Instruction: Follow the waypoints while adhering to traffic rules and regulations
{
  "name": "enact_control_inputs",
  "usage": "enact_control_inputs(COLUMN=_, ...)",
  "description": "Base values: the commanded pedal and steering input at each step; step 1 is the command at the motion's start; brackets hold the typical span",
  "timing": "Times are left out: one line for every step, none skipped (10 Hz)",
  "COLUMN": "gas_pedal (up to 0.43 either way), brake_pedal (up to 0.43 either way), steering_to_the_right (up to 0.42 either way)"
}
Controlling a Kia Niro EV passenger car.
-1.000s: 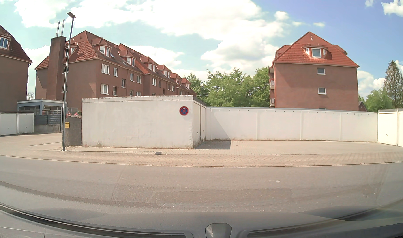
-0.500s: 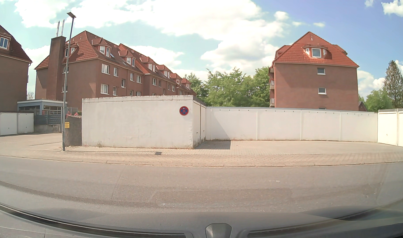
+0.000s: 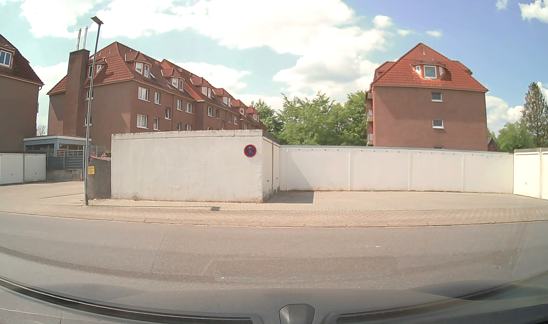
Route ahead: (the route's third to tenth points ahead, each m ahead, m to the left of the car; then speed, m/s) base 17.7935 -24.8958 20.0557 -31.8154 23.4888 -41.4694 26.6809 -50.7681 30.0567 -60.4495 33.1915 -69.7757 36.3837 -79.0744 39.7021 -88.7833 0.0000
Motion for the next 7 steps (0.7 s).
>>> enact_control_inputs(gas_pedal=0.0, brake_pedal=0.561, steering_to_the_right=0.02)
enact_control_inputs(gas_pedal=0.0, brake_pedal=0.555, steering_to_the_right=0.019)
enact_control_inputs(gas_pedal=0.0, brake_pedal=0.561, steering_to_the_right=0.019)
enact_control_inputs(gas_pedal=0.0, brake_pedal=0.561, steering_to_the_right=0.019)
enact_control_inputs(gas_pedal=0.0, brake_pedal=0.555, steering_to_the_right=0.014)
enact_control_inputs(gas_pedal=0.0, brake_pedal=0.555, steering_to_the_right=0.004)
enact_control_inputs(gas_pedal=0.0, brake_pedal=0.555, steering_to_the_right=-0.001)
